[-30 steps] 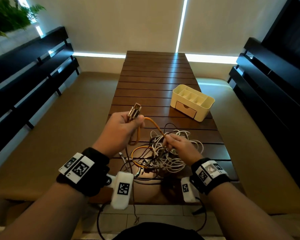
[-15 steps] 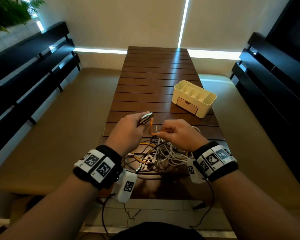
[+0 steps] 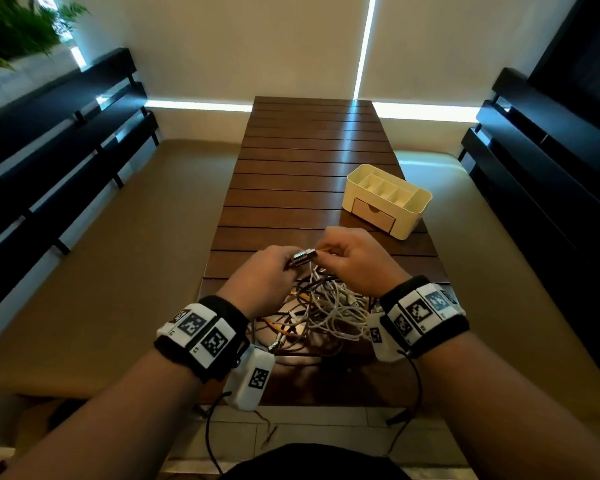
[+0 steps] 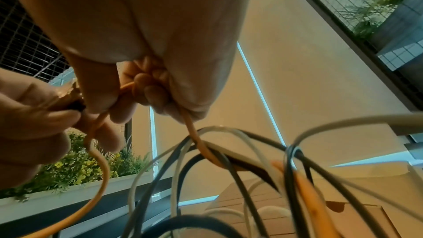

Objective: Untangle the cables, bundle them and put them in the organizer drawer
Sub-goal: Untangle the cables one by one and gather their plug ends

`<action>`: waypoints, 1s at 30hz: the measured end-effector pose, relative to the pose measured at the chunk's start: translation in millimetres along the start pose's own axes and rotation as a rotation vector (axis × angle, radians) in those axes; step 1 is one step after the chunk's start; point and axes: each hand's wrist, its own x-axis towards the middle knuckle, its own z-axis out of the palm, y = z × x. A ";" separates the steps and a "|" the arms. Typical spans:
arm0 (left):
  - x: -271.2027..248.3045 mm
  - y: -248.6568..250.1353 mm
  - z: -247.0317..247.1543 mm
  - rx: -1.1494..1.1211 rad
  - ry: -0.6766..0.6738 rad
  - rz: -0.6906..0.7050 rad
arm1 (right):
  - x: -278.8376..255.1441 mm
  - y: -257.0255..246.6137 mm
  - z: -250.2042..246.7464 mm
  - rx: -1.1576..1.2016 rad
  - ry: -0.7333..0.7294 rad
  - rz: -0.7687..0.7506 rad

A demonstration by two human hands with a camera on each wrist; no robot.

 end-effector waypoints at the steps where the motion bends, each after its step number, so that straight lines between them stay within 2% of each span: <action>1: 1.3 -0.8 -0.2 -0.017 0.027 -0.003 | 0.8 -1.6 -1.0 0.012 -0.003 0.014; 6: 11.7 5.0 -17.7 -0.122 0.257 0.075 | -1.3 6.3 15.8 0.150 -0.086 0.185; 9: 11.9 17.6 -38.3 -0.220 0.420 0.148 | -6.7 29.5 29.7 0.034 -0.155 0.216; 11: 10.6 19.3 -53.1 -0.368 0.532 0.139 | -7.8 46.7 27.5 -0.011 -0.174 0.278; 13: 8.8 12.3 -63.4 -0.455 0.582 0.091 | -5.6 57.4 17.7 -0.004 -0.148 0.352; 15: 8.4 -3.8 -65.4 -0.376 0.571 -0.034 | 0.0 57.0 3.6 0.049 -0.084 0.396; 17: 8.5 -27.1 -58.9 -0.225 0.456 -0.242 | 6.4 50.5 -12.1 0.159 0.024 0.414; 19: 7.5 -50.2 -47.7 -0.106 0.271 -0.392 | 11.5 37.8 -27.5 0.299 0.120 0.341; 21: 6.9 -63.3 -37.3 -0.062 0.183 -0.444 | 14.4 20.2 -37.0 0.476 0.137 0.249; 23: 7.9 -63.5 -32.8 -0.047 0.153 -0.445 | 16.0 8.4 -37.5 0.501 0.104 0.223; 25: 8.0 -58.1 -32.0 -0.024 0.130 -0.383 | 17.0 6.3 -32.0 0.249 -0.002 0.223; 27: 8.1 -50.1 -33.3 -0.024 0.179 -0.284 | 15.1 6.8 -24.1 0.059 -0.117 0.241; 30: 7.1 -25.7 -29.2 -0.167 0.258 -0.089 | 10.2 7.6 -12.4 0.056 -0.144 0.241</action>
